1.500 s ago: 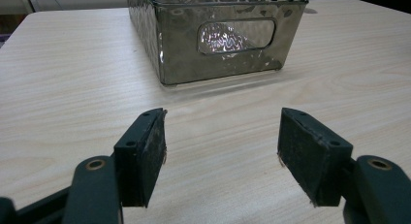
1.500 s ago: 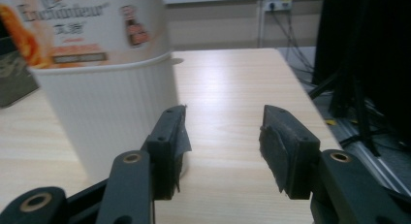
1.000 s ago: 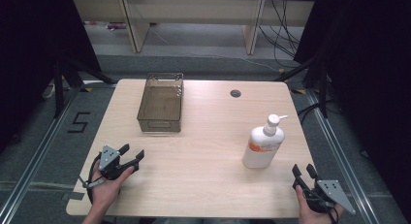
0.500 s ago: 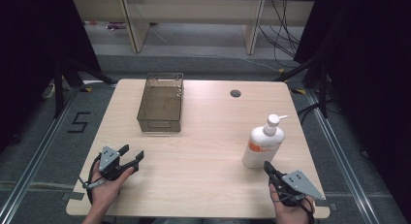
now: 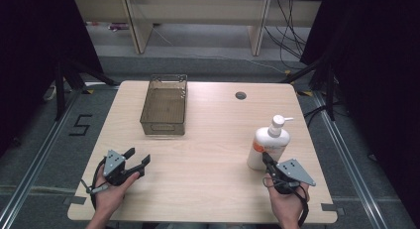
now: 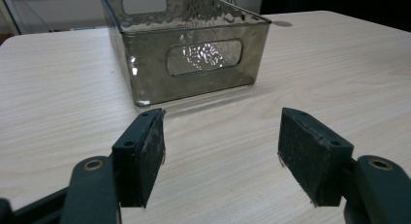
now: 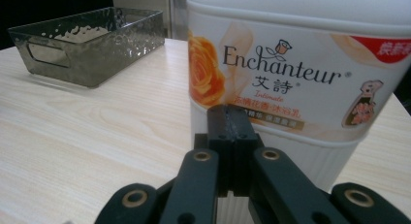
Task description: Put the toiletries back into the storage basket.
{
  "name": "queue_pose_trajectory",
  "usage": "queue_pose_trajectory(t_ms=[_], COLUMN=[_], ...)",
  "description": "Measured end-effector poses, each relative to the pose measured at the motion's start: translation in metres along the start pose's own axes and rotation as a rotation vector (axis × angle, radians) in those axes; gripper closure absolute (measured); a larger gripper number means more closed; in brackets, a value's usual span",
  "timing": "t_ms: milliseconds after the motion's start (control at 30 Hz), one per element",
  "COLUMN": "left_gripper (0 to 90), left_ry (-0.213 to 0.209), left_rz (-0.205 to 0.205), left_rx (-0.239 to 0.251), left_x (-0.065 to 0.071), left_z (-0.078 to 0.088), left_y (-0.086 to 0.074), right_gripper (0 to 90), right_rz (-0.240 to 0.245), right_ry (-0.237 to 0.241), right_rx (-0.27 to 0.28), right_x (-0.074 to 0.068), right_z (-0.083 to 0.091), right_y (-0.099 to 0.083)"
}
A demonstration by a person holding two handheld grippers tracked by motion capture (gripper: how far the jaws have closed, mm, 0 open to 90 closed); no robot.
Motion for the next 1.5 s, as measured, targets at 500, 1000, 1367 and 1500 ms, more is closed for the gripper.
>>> queue_pose_trajectory(t_ms=[500, 1000, 1367, 1500], left_gripper=[34.4, 32.8, 35.4, 37.5], left_ry=[-0.29, -0.437, -0.377, -0.358], left_rz=[-0.049, -0.149, -0.159, -0.148], left_rx=[0.017, 0.143, 0.154, 0.148], left_x=[0.099, 0.25, 0.298, 0.307], left_z=[-0.025, -0.099, -0.136, -0.144], left_y=[0.045, 0.134, 0.146, 0.15], right_gripper=[85.9, 53.6, 52.6, 52.5], right_rz=[0.012, -0.134, -0.172, -0.156], right_ry=[-0.016, -0.204, -0.23, -0.221], right_rx=[0.006, 0.026, 0.006, 0.026], right_x=[-0.001, 0.068, 0.065, 0.065], right_z=[-0.016, 0.058, 0.056, 0.053], right_y=[0.005, -0.045, -0.046, -0.046])
Point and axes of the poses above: each handheld gripper's, and its own axes: z roughly backward along the jaws, y roughly out of its top, x roughly to its right, the point moved 3 cm from there along -z, roughly forward along the jaws, and after that the axes turned 4 degrees about x, right-handed, at the moved point
